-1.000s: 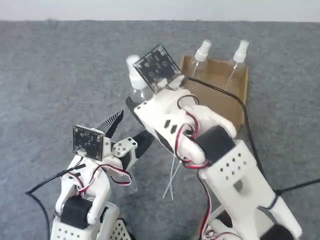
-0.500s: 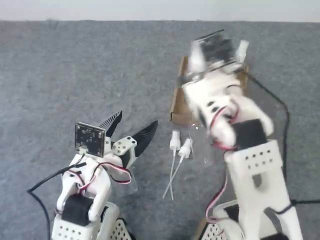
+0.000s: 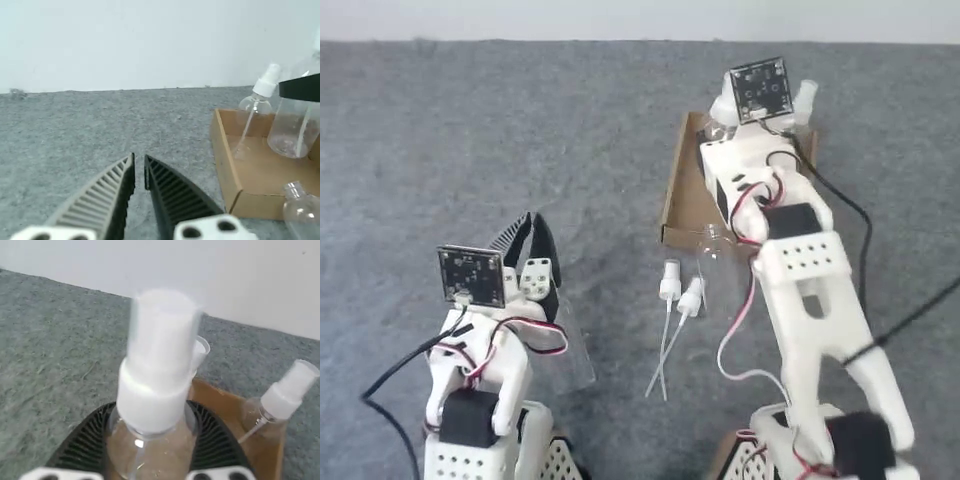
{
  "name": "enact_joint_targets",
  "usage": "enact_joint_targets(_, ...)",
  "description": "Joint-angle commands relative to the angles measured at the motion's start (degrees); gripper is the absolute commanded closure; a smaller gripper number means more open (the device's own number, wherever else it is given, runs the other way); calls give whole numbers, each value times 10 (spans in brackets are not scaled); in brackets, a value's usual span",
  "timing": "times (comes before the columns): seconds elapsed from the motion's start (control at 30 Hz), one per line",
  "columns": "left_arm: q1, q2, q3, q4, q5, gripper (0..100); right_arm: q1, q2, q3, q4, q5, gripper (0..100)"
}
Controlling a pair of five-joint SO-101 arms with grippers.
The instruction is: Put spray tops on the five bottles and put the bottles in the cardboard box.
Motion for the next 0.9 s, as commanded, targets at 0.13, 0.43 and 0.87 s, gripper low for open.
enact_joint_targets(0.13,-6,-11,-4,-15,0,985,8,73,-7,-95,3,992)
enact_joint_targets(0.43,-8,-11,-4,-15,0,985,8,163,-6,-179,-56,992)
enact_joint_targets(0.87,-7,-11,-4,-16,0,985,10,218,23,-245,-55,992)
